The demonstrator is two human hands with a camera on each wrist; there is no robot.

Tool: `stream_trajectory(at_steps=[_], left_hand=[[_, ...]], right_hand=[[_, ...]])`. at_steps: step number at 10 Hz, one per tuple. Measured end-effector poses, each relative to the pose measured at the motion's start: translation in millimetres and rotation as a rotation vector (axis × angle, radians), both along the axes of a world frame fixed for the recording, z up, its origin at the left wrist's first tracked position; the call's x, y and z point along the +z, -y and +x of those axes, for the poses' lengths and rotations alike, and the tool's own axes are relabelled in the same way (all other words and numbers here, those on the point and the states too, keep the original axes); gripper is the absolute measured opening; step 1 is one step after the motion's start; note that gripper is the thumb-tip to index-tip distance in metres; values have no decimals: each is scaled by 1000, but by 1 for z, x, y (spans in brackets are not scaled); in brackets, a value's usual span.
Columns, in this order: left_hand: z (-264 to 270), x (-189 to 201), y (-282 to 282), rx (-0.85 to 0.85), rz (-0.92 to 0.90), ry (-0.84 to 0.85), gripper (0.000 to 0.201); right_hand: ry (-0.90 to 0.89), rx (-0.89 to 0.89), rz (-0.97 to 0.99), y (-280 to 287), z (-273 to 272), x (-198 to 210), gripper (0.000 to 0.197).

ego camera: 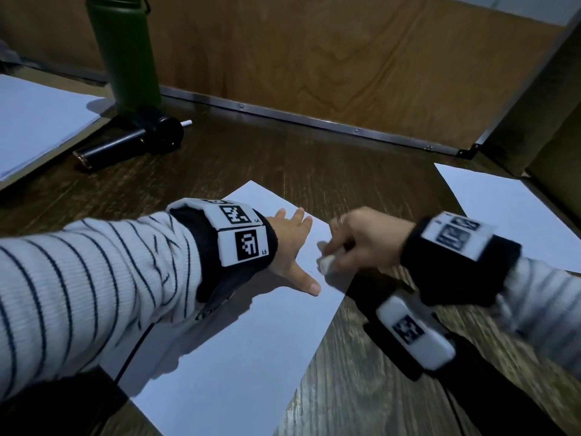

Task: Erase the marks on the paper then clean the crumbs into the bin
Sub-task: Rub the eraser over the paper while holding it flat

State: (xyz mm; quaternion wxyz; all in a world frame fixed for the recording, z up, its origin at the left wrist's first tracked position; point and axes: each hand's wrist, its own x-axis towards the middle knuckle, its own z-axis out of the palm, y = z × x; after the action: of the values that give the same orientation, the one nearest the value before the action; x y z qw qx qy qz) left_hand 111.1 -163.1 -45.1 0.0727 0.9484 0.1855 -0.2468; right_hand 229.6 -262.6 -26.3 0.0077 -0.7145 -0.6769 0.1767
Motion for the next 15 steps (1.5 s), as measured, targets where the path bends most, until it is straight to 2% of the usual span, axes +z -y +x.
stream_trajectory(at_steps=[1,2,3,4,5,6,7,8,9,10,11,12,13,14,15], left_hand=[[0,0,0,-1,-4,12,116],[0,-1,0,0,-5,13,117],[1,-1,-1,2,4,3,118],[1,-1,-1,1,6,-4,118],[1,0,-1,-7,3,2,117],[0,0,-1,-9,4,4,115],[1,-2,-1,-2,7,1,117],[1,-2,-2,4,7,-7,119],[1,-2,-2,-1,7,-2,118],[0,-1,-1,-1,7,6,116],[1,-1,-1,-4,14,0,117],[1,-3,-2,5,10,-6,119],[2,-3,-2,2,14,-9,119],[2,-2,-2,-1,11,-10,117],[2,-2,-2,-1,10,-16,116]], right_hand=[[94,-145,102,-27,6,1,25],[189,-78,154,-22,2,-3,23],[71,79,76,3,-7,-2,24],[41,36,-35,7,-5,5,21],[114,-90,50,-16,2,5,20],[195,-106,112,-25,3,0,20],[127,38,92,-4,1,-2,19],[-49,48,-45,12,-1,1,13],[-58,-89,-73,-3,8,4,19],[2,-244,34,-25,14,3,22],[56,-190,99,-17,11,-2,24],[-84,-61,-53,7,4,-2,16],[-155,-116,-131,9,7,3,13],[-134,-280,-27,-12,13,1,16],[-121,-341,43,-17,17,-2,17]])
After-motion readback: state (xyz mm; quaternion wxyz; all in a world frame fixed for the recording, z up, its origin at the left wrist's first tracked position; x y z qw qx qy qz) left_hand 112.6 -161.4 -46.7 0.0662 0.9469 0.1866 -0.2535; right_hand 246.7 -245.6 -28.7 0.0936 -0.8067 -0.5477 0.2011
